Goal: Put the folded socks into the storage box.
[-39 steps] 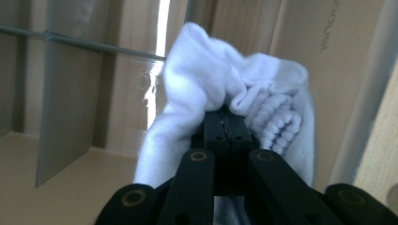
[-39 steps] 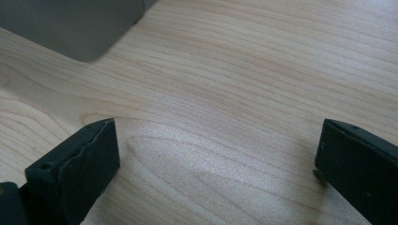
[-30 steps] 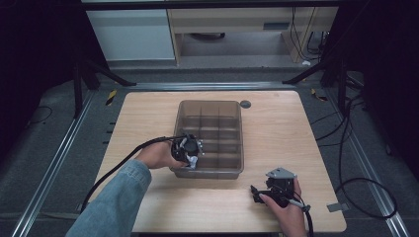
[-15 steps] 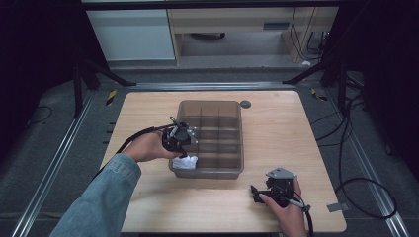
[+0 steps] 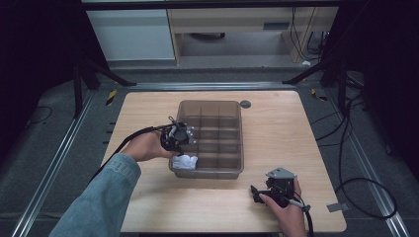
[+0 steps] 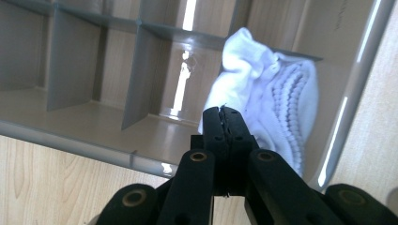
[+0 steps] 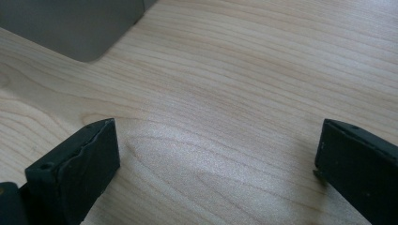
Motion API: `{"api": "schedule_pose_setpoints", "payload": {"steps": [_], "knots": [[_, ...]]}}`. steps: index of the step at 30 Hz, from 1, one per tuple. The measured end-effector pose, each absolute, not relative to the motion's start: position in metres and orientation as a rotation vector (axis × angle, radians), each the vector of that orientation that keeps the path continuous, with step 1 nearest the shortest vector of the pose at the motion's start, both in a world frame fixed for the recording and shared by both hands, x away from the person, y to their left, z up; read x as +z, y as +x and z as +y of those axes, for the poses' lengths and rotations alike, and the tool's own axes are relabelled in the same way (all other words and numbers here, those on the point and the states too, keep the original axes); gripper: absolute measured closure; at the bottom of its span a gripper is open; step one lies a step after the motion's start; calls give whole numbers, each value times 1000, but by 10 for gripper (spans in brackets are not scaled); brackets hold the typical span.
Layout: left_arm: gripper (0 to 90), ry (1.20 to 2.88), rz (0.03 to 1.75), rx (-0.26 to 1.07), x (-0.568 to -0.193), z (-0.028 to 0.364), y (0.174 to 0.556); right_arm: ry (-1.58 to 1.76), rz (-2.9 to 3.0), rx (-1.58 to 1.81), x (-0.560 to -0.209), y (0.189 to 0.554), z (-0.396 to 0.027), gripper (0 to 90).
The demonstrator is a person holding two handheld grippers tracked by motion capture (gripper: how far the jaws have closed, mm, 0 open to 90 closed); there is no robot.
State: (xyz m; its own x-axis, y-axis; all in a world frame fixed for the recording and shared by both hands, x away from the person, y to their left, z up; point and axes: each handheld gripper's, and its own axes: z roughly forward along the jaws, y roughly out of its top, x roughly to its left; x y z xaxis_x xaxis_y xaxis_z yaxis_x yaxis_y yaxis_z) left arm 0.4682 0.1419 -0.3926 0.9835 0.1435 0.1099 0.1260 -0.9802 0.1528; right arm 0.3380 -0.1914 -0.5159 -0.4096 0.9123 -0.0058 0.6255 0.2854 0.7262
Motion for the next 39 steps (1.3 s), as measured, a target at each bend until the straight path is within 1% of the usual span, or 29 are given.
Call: {"api": "schedule_pose_setpoints", "payload": {"steps": [18, 25, 35, 39], "knots": [[897, 2984, 264, 149, -411, 146, 466, 1381, 2138, 916, -516, 338, -191, 4], [898, 3044, 254, 174, -430, 138, 463, 1381, 2138, 915, -516, 338, -191, 4], [898, 3024, 285, 194, -433, 140, 461, 1381, 2138, 915, -516, 338, -191, 4], [898, 3032, 256, 205, -428, 139, 458, 1381, 2138, 916, -516, 338, -191, 4]]}}
